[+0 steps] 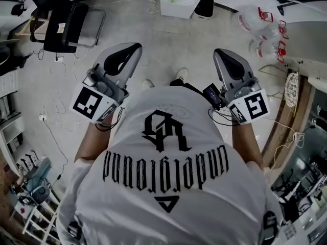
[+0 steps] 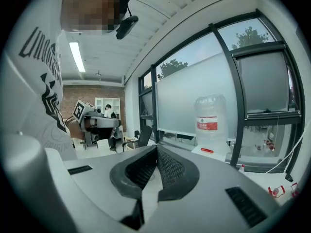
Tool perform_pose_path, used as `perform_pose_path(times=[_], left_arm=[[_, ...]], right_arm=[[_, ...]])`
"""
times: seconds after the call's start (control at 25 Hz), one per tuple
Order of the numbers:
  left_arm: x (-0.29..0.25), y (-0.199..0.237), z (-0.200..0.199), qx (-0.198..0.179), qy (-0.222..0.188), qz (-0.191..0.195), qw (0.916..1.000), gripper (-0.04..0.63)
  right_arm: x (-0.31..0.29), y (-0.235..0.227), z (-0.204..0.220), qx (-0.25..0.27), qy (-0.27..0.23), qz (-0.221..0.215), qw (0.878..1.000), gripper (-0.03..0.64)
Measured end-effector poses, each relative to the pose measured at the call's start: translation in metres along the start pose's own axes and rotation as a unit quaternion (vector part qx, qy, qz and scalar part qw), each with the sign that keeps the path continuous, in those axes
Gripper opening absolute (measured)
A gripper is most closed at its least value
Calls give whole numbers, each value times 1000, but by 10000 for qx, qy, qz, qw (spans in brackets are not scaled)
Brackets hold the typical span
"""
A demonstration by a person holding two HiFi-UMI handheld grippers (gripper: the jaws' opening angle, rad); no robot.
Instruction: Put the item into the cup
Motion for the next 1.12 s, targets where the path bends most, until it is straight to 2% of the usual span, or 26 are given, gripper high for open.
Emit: perform_pose_path(times=[0.6,1.12], left_arm=[[124,20,48,-70,-138,299,9994,14],[153,9,64,28,-62,411,9991,14]], right_arm=[[-17,140,2,-38,32,436,9990,14],[-14,175,1,-70,39,493,9988,14]])
Point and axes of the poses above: the fingertips, and each gripper's own axes: x backward along the fingers, y to its left, z out of its underside, the point moved 4 cm from there along x, backward along the fingers, and after that the axes turned 12 degrees about y, right-handed, at the moved point
